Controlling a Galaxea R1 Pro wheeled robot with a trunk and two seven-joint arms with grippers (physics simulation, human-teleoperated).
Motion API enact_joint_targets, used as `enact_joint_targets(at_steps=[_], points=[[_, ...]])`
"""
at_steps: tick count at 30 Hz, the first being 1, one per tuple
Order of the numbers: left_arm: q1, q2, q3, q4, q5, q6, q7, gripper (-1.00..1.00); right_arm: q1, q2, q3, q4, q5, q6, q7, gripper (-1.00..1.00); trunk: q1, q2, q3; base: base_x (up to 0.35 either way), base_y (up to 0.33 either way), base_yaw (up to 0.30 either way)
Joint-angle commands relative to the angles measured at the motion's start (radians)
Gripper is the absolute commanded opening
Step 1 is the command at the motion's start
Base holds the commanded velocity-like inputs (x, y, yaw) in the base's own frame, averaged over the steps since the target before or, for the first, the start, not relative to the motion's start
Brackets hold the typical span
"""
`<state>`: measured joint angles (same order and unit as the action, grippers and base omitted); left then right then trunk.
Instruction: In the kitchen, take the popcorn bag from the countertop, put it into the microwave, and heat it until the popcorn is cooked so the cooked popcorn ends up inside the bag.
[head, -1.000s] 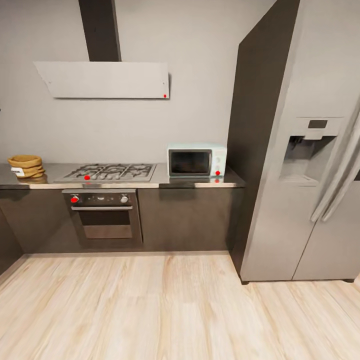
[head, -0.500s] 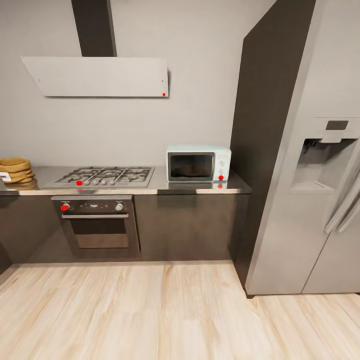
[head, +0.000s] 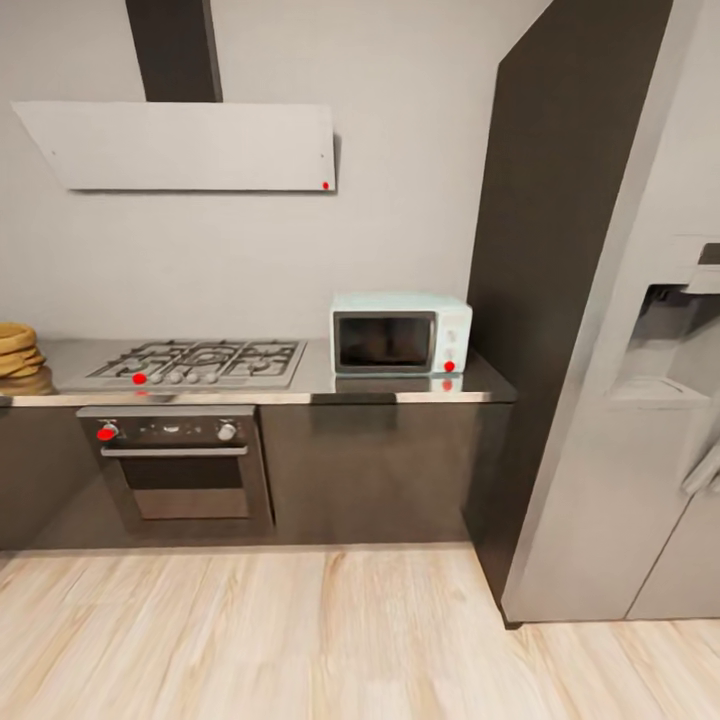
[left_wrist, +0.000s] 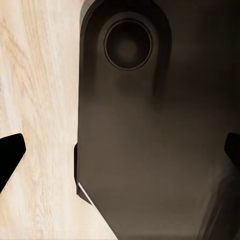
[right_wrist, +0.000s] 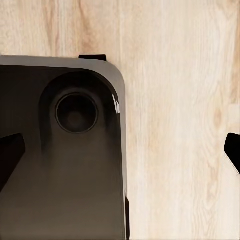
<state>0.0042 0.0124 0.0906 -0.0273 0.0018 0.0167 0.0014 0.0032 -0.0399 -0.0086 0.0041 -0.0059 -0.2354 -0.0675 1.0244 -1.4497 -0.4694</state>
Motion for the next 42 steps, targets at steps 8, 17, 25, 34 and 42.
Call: enact_joint_targets(at_steps=[8, 17, 25, 34, 42], points=[[0.000, 0.000, 0.008, -0.002, 0.000, 0.002, 0.000, 1.00, 0.000, 0.000, -0.001, 0.000, 0.000, -0.004, -0.002, 1.00, 0.001, 0.000, -0.001, 0.309, 0.000, 0.000], [0.000, 0.000, 0.008, -0.002, 0.000, 0.002, 0.000, 1.00, 0.000, 0.000, -0.001, -0.005, -0.002, -0.004, 0.000, 1.00, 0.001, 0.000, -0.001, 0.309, 0.000, 0.000], [0.000, 0.000, 0.008, -0.002, 0.000, 0.002, 0.000, 1.00, 0.000, 0.000, -0.001, -0.017, -0.002, -0.004, 0.000, 1.00, 0.001, 0.000, -0.001, 0.309, 0.000, 0.000], [0.000, -0.001, 0.014, -0.004, 0.000, -0.001, 0.000, 1.00, 0.000, 0.001, -0.001, -0.021, -0.001, -0.004, 0.000, 1.00, 0.001, 0.000, -0.001, 0.173, 0.000, 0.000], [0.000, -0.008, 0.018, -0.008, 0.000, 0.002, -0.001, 1.00, 0.000, 0.000, -0.001, -0.020, -0.001, -0.004, 0.000, 1.00, -0.022, 0.042, 0.018, 0.003, 0.000, 0.000]])
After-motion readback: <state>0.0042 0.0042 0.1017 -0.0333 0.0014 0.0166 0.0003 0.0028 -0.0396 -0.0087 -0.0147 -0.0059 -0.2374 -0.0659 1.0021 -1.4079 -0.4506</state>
